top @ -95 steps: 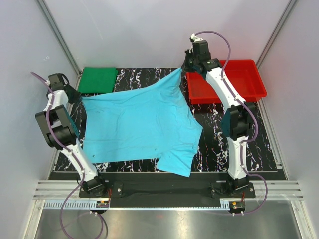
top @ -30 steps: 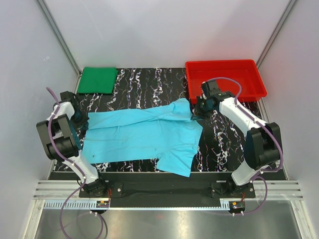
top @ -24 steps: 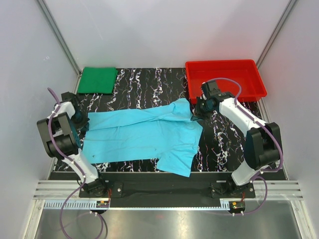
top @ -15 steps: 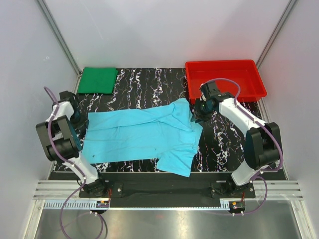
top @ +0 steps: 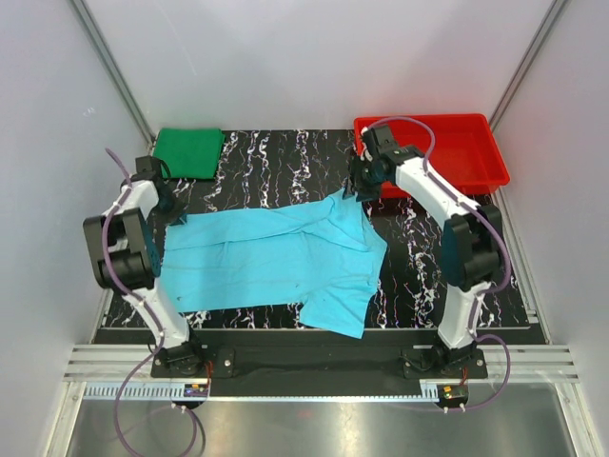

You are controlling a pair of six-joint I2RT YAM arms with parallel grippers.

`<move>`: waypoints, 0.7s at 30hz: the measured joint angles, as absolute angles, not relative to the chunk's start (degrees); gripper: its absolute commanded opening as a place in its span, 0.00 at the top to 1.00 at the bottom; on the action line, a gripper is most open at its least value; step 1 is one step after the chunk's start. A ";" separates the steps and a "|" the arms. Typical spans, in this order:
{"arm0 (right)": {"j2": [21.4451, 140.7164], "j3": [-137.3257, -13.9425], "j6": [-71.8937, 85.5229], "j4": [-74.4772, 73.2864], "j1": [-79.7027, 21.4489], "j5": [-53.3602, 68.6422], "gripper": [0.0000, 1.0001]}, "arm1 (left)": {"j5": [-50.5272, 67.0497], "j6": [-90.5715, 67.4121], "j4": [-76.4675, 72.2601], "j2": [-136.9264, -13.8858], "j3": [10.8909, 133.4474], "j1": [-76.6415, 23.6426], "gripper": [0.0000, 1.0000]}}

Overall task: Fold and stack the t-shirts
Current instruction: Fold the tshirt

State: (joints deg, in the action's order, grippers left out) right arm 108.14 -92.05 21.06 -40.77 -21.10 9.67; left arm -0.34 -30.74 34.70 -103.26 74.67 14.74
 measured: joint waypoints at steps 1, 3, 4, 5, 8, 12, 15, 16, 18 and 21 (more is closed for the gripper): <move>109.54 -93.71 21.21 -40.60 -21.30 9.52 0.49 | 0.08 -30.98 34.83 -105.21 74.70 14.76 0.83; 113.06 -98.19 21.41 -41.01 -21.52 9.02 0.49 | 0.64 -31.62 35.38 -109.47 74.72 15.05 0.83; 114.34 -99.70 21.45 -40.99 -21.56 8.69 0.49 | 0.80 -31.99 35.64 -110.83 74.76 15.27 0.82; 115.90 -101.65 21.56 -41.47 -21.63 8.38 0.49 | 1.76 -32.53 36.16 -111.18 75.75 15.86 0.82; 119.15 -105.54 21.91 -42.17 -21.65 7.75 0.48 | 2.46 -33.71 36.34 -112.53 77.08 17.93 0.78; 122.04 -109.54 22.52 -43.44 -21.71 6.96 0.47 | 3.36 -34.83 37.76 -113.58 78.72 20.82 0.74; 123.22 -111.53 22.79 -44.03 -21.76 6.92 0.45 | 3.79 -35.00 38.09 -113.58 78.61 23.62 0.73; 123.55 -112.12 22.83 -44.29 -21.82 6.92 0.43 | 4.14 -35.00 38.24 -113.58 78.61 24.88 0.73; 124.18 -112.92 22.96 -44.56 -21.87 6.94 0.41 | 4.71 -34.96 38.65 -113.58 78.61 27.66 0.73; 125.91 -114.78 22.94 -44.95 -22.02 6.96 0.38 | 5.19 -33.93 39.24 -113.58 78.63 31.16 0.73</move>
State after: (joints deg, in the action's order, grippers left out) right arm 125.91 -114.78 22.94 -44.95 -22.02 6.96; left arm 5.19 -33.93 39.24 -113.58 78.63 31.16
